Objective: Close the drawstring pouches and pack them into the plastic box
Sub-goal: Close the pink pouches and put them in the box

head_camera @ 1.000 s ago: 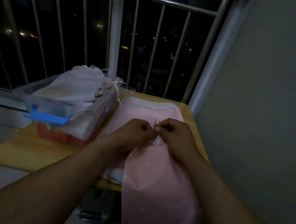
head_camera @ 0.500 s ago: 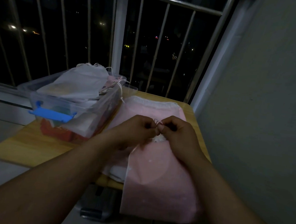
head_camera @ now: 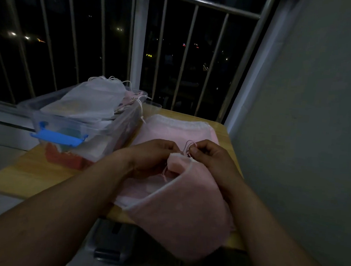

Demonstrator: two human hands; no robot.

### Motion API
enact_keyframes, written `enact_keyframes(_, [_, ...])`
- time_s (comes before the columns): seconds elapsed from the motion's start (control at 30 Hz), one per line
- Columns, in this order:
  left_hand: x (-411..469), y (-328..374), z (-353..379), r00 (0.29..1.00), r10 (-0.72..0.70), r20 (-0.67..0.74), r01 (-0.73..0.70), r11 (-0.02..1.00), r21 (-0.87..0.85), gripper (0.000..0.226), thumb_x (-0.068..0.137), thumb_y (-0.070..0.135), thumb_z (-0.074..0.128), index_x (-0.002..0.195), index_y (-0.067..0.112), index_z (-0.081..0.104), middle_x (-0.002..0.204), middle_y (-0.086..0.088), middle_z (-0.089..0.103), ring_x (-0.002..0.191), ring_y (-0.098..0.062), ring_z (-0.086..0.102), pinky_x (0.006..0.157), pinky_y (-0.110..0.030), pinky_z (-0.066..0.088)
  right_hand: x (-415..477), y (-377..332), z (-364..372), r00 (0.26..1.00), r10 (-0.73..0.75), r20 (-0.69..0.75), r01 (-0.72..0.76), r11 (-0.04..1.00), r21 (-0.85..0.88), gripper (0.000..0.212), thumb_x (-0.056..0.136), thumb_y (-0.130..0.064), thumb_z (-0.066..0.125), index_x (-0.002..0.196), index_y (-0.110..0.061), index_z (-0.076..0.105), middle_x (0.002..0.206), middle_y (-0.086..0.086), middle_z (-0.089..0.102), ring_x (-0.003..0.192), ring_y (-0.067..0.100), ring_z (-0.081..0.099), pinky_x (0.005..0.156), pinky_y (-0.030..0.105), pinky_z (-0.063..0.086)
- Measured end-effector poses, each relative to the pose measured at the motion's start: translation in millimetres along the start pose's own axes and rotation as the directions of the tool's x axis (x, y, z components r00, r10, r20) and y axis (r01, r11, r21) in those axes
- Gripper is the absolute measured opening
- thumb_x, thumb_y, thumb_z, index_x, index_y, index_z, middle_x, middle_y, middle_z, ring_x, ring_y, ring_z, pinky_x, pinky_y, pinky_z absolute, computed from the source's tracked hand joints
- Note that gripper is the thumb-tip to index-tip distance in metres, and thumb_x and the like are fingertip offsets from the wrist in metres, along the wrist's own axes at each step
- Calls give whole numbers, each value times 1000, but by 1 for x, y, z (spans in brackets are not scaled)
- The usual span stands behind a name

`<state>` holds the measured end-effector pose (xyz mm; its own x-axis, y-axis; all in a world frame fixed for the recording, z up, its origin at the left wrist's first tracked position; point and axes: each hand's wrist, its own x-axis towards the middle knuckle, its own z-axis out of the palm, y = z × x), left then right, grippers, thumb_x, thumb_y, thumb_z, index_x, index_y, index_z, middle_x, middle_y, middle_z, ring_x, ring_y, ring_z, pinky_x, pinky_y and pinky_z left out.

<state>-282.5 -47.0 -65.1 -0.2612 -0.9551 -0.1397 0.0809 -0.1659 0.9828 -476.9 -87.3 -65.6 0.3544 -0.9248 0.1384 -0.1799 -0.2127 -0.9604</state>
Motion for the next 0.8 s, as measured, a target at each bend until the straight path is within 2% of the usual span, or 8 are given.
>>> enact_keyframes(0.07, [-2, 1, 1, 999, -29, 27, 25, 987, 160, 7, 99, -2, 52, 96, 2, 57, 75, -16, 64, 56, -18, 62, 52, -26, 51, 1, -1, -1, 1000, -16, 11, 17, 998, -57, 8, 98, -19, 69, 91, -16, 73, 80, -7, 76, 75, 3, 68, 73, 21, 50])
enact_keyframes(0.17, [1, 2, 3, 998, 12, -67, 20, 890, 456, 7, 102, 7, 54, 96, 5, 56, 81, -16, 65, 58, -18, 62, 52, -28, 51, -1, -2, 0, 998, -54, 11, 55, 988, -144, 10, 99, -19, 68, 90, -20, 72, 83, -6, 77, 77, 5, 70, 76, 23, 50])
enact_keyframes(0.33, [7, 1, -9, 956, 266, -126, -16, 476, 879, 15, 102, 24, 57, 91, 15, 53, 81, 0, 58, 74, -22, 58, 56, -26, 40, -5, -9, -2, 994, -109, -1, 106, 967, -230, 13, 99, -28, 69, 87, -25, 73, 85, -10, 74, 77, 0, 65, 72, 20, 47])
enact_keyframes(0.37, [8, -1, -10, 947, 292, -135, -11, 448, 894, 14, 102, 23, 56, 91, 16, 52, 81, 2, 57, 76, -22, 57, 56, -26, 38, -6, -10, -3, 993, -115, 6, 114, 965, -235, 13, 99, -28, 69, 86, -26, 73, 85, -10, 74, 75, -1, 64, 70, 18, 47])
enact_keyframes(0.5, [10, -6, -12, 925, 313, -213, -8, 580, 814, 12, 104, 19, 53, 96, 13, 59, 87, -2, 63, 76, -19, 58, 57, -23, 40, -7, -12, 1, 992, -116, 52, 125, 960, -250, 13, 99, -29, 69, 86, -25, 72, 89, -7, 75, 78, 0, 65, 71, 17, 47])
enact_keyframes(0.57, [12, -7, -16, 907, 362, -215, -7, 525, 851, 12, 103, 20, 53, 94, 14, 58, 88, -1, 62, 81, -20, 56, 62, -21, 39, -6, -11, 1, 993, -107, 41, 114, 962, -247, 14, 98, -30, 70, 86, -25, 72, 90, -6, 75, 81, 3, 66, 75, 24, 49])
enact_keyframes(0.67, [13, -14, -19, 901, 376, -217, 9, 483, 876, 17, 103, 24, 54, 87, 19, 53, 82, 1, 60, 78, -21, 55, 65, -33, 42, -5, -8, -1, 995, -97, 2, 95, 966, -241, 13, 98, -32, 71, 88, -24, 74, 92, -6, 76, 89, 12, 71, 83, 33, 54])
enact_keyframes(0.8, [18, -22, -13, 828, 480, -290, 57, 442, 895, 15, 104, 21, 53, 92, 12, 52, 75, -2, 57, 70, -23, 53, 61, -37, 40, -5, -6, -1, 995, -97, -8, 93, 974, -207, 12, 98, -30, 71, 89, -24, 75, 91, -10, 75, 85, 5, 69, 76, 26, 51])
